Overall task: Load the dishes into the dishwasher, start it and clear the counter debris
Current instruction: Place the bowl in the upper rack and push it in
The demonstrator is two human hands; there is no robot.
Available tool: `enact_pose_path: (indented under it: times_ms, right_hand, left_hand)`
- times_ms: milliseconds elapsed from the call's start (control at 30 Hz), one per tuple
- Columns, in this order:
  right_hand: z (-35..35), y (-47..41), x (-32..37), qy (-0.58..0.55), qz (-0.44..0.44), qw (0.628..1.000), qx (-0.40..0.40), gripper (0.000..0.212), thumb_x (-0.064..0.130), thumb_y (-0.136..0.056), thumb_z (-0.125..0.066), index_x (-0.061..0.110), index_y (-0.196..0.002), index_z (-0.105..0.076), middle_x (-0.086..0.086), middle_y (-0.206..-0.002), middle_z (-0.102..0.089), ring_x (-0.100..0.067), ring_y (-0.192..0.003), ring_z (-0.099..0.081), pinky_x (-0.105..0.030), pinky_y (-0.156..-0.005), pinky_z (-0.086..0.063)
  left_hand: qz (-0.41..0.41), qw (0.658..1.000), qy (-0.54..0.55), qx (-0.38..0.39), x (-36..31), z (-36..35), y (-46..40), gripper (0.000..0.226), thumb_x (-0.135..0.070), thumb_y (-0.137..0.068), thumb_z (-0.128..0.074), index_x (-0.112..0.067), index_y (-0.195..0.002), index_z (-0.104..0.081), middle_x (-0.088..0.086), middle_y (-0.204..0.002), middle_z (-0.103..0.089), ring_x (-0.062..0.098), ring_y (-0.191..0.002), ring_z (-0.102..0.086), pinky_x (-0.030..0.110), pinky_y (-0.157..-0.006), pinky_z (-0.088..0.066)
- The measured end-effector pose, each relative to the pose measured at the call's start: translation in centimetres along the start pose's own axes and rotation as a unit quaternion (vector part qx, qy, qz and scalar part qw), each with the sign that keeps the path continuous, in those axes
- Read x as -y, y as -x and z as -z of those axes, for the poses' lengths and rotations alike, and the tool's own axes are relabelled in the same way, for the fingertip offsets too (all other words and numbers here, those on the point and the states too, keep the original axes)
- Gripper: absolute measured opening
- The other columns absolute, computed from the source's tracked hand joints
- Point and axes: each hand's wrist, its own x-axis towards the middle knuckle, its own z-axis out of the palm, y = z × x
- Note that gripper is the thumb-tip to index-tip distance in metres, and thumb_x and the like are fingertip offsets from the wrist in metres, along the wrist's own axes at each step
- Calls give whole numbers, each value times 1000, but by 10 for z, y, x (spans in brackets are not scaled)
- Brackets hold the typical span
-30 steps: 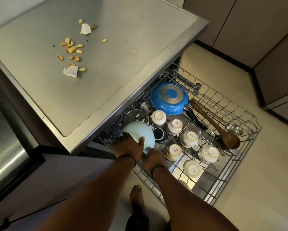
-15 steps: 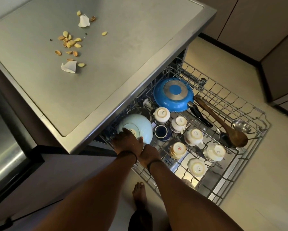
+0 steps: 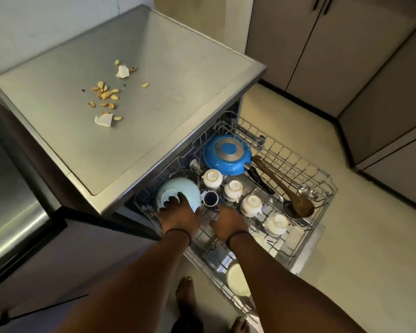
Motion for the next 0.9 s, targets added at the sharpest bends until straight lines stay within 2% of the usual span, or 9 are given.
enact_pose_path:
  times_ms: [133, 233, 367, 467, 600, 667, 733, 833, 900]
  right_hand:
    - [31, 35, -28, 18, 7, 999, -33, 37, 33, -82, -62, 20, -116, -56, -9, -121, -64, -31, -112, -59, -38, -90, -48]
    - [43, 64, -63, 41, -11, 998, -39, 44, 33, -79, -67, 18, -119, -55, -9, -120, -63, -31, -113, -57, -37, -90, -48]
    - [48, 101, -121, 82, -43, 995, -43, 50, 35, -81, -63, 24, -128, -51, -4, -128, -59, -26, -119, -54, -35, -97, -45]
    - [48, 127, -153, 107, -50, 992, -43, 55, 32, -85, -62, 22, -137, -45, -2, -139, -50, -22, -129, -46, -32, -106, -38]
    - [38, 139, -183, 113, -43, 992, -39, 53, 22, -92, -51, 19, -144, -38, -3, -153, -33, -18, -142, -29, -31, -115, -27]
    - [32, 139, -190, 107, -27, 993, -33, 53, 27, -95, -50, 19, -146, -36, -1, -155, -28, -16, -144, -23, -30, -116, -24]
    - [27, 134, -192, 107, 1, 994, -31, 52, 32, -97, -50, 20, -146, -36, 0, -156, -28, -15, -144, -22, -29, -116, -23]
    - [21, 127, -200, 124, 25, 992, -19, 47, 29, -98, -47, 21, -143, -39, 0, -155, -29, -14, -144, -23, -28, -114, -25]
    - [16, 125, -207, 150, 40, 988, -17, 44, 27, -98, -47, 21, -141, -42, 1, -154, -31, -15, -143, -26, -28, -114, -26]
  left_hand:
    - [-63, 997, 41, -12, -31, 5, 39, 73, -57, -91, -42, -10, -145, -30, 14, -136, -48, 31, -121, -48, 40, -97, -38]
    - [-106, 992, 62, 5, -56, -4, 74, 72, -55, -90, -43, -11, -146, -28, 14, -141, -44, 31, -127, -44, 40, -102, -35]
    - [-141, 985, 93, 32, -91, -23, 129, 68, -54, -92, -43, -15, -145, -29, 14, -145, -40, 32, -132, -38, 41, -107, -30]
    - [-163, 981, 102, 34, -107, -41, 166, 66, -55, -91, -44, -16, -143, -31, 11, -141, -44, 30, -131, -39, 41, -108, -31]
    - [-201, 974, 100, 36, -123, -63, 198, 76, -61, -88, -38, -15, -148, -28, 11, -146, -39, 30, -134, -36, 42, -110, -29]
    - [-236, 967, 89, 42, -127, -73, 206, 81, -63, -84, -36, -14, -147, -30, 12, -145, -41, 32, -134, -36, 44, -111, -28]
    - [-270, 960, 72, 33, -129, -83, 206, 83, -64, -77, -36, -13, -143, -40, 13, -137, -49, 35, -130, -41, 48, -109, -32]
    - [-260, 964, 57, 5, -136, -100, 203, 75, -61, -60, -58, -12, -115, -66, 11, -103, -67, 34, -103, -63, 48, -91, -51]
    - [-257, 964, 62, -9, -142, -113, 206, 70, -59, -52, -65, -12, -104, -70, 10, -93, -68, 33, -94, -65, 46, -86, -54]
